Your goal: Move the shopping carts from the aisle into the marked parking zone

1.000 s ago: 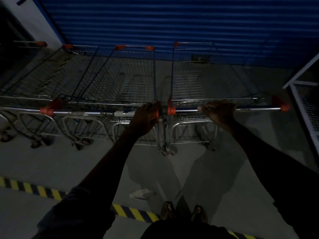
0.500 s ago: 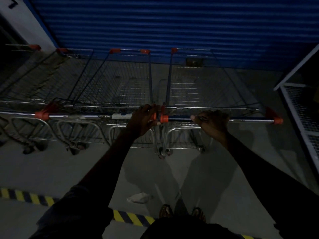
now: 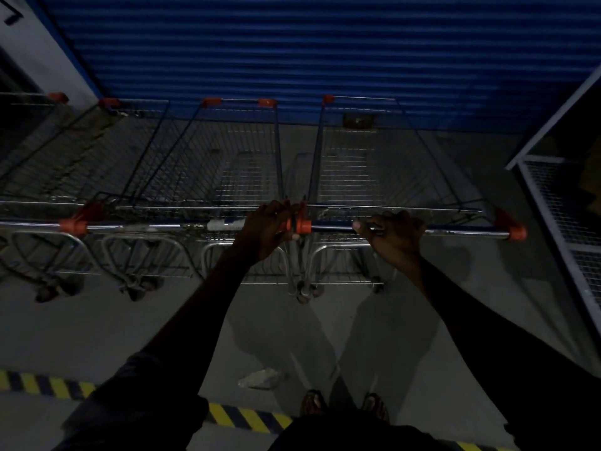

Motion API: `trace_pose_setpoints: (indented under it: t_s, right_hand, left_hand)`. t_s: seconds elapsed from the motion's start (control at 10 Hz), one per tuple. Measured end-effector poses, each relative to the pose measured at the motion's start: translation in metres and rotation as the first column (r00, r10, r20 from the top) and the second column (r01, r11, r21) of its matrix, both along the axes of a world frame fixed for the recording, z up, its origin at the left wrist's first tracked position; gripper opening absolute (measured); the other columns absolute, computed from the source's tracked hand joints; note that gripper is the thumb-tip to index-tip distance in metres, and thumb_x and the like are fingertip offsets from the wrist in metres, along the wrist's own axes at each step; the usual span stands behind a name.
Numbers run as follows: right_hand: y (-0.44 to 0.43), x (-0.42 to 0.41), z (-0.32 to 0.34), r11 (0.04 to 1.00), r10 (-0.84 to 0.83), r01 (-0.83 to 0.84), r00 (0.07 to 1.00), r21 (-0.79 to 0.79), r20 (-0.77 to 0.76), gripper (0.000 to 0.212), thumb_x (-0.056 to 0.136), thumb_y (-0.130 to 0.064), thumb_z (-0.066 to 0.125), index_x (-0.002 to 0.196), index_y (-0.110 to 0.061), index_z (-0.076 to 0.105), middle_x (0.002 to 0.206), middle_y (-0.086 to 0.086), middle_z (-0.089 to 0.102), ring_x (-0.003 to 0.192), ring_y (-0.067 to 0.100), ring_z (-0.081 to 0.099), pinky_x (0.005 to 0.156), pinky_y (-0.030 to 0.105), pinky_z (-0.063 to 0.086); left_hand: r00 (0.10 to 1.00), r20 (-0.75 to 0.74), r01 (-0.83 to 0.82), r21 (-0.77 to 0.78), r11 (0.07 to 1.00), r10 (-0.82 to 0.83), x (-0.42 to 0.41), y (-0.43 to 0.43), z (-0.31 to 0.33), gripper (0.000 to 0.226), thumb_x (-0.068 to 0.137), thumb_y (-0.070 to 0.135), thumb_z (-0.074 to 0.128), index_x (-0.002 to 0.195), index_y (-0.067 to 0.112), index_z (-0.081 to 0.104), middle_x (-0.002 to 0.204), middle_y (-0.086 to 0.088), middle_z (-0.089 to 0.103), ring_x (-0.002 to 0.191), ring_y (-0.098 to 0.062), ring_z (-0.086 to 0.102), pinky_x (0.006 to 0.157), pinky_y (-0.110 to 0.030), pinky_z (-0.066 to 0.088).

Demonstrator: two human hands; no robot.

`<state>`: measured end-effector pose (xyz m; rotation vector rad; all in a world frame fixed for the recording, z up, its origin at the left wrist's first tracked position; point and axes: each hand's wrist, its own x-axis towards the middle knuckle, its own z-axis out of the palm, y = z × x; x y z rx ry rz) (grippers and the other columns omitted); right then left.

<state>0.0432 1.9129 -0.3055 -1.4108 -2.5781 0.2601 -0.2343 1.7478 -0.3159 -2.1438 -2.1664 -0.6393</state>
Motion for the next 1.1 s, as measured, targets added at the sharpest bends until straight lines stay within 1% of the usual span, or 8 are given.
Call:
trace_pose_setpoints:
  t_s: [0.3,0.4,0.5,0.7,0.8,0.9,1.0,1.1]
  right_hand:
    - [-0.005,-0.003,0.001,0.999,-0.001,0.001,1.000,0.032,-0.002,0.069,0.084,-0.083,0.030,0.107,-0.037,0.076,0.121,-0.007,0.071,0.123,0.027,0.055,0.104,0.046,0.026]
    - [-0.007,0.000,0.000,0.999,-0.004,0.005,1.000,0.035,-0.024,0.068,0.085,-0.082,0.033,0.109,-0.035,0.076,0.120,-0.007,0.072,0.124,0.026,0.055,0.104,0.046,0.025]
    - [-0.009,0.000,0.002,0.999,-0.007,0.009,0.999,0.052,-0.043,0.067,0.085,-0.081,0.034,0.108,-0.034,0.076,0.116,-0.006,0.073,0.123,0.027,0.055,0.103,0.046,0.025]
    - [-0.007,-0.002,0.008,0.997,-0.010,0.008,0.999,0.071,0.039,0.073,0.084,-0.084,0.022,0.101,-0.037,0.074,0.105,-0.008,0.072,0.119,0.027,0.056,0.101,0.045,0.028]
    - [-0.006,0.002,0.008,1.000,0.028,-0.029,0.998,0.012,0.050,0.073,0.082,-0.086,0.018,0.107,-0.043,0.071,0.114,-0.008,0.070,0.125,0.027,0.052,0.104,0.045,0.025]
    - [-0.006,0.008,0.007,0.997,0.071,-0.070,0.996,-0.021,0.051,0.071,0.084,-0.087,0.022,0.120,-0.044,0.066,0.127,-0.008,0.065,0.132,0.026,0.047,0.107,0.047,0.024]
    - [-0.030,0.014,-0.003,0.980,0.160,-0.165,0.986,0.111,0.047,0.071,0.087,-0.080,0.036,0.137,-0.035,0.058,0.144,-0.004,0.054,0.136,0.029,0.043,0.107,0.052,0.025]
    - [-0.050,0.009,-0.008,0.971,0.180,-0.167,0.982,0.173,-0.057,0.074,0.084,-0.071,0.049,0.141,-0.025,0.057,0.148,0.002,0.052,0.138,0.032,0.044,0.108,0.053,0.024]
  left_hand:
    - [0.999,0.015,-0.049,-0.065,0.997,0.050,0.004,0.000,0.007,0.078,0.088,0.067,0.047,0.153,0.024,0.044,0.127,-0.013,0.057,0.111,-0.035,0.058,0.093,-0.043,0.048]
    - [0.997,0.039,-0.055,-0.090,0.994,0.059,0.004,0.000,0.006,0.075,0.088,0.056,0.064,0.154,0.028,0.041,0.131,-0.012,0.055,0.115,-0.034,0.057,0.097,-0.042,0.046]
    - [0.999,0.015,-0.049,-0.066,0.997,0.050,0.003,0.000,0.005,0.075,0.088,0.052,0.068,0.154,0.027,0.042,0.130,-0.013,0.055,0.113,-0.035,0.058,0.095,-0.043,0.048]
    - [0.996,-0.033,-0.087,-0.018,0.996,0.087,0.011,-0.003,0.006,0.073,0.086,0.049,0.070,0.150,0.023,0.047,0.126,-0.014,0.058,0.106,-0.036,0.061,0.086,-0.043,0.050]
    - [0.990,-0.105,-0.098,-0.047,0.994,0.093,0.014,-0.008,0.008,0.073,0.091,0.057,0.053,0.152,0.017,0.044,0.130,-0.015,0.057,0.109,-0.036,0.059,0.087,-0.045,0.051]
    - [0.978,-0.178,-0.121,-0.070,0.990,0.107,0.017,-0.016,0.010,0.081,0.091,0.060,0.045,0.153,0.009,0.039,0.136,-0.015,0.054,0.115,-0.036,0.055,0.093,-0.047,0.046]
    - [0.968,-0.199,-0.151,0.034,0.988,0.154,0.030,-0.045,0.003,0.084,0.088,0.047,0.063,0.156,0.008,0.033,0.145,-0.015,0.047,0.130,-0.036,0.046,0.106,-0.049,0.039]
    - [0.956,-0.207,-0.196,0.081,0.977,0.208,0.041,-0.066,-0.003,0.081,0.087,0.037,0.070,0.156,0.011,0.036,0.150,-0.016,0.043,0.136,-0.036,0.041,0.109,-0.050,0.036]
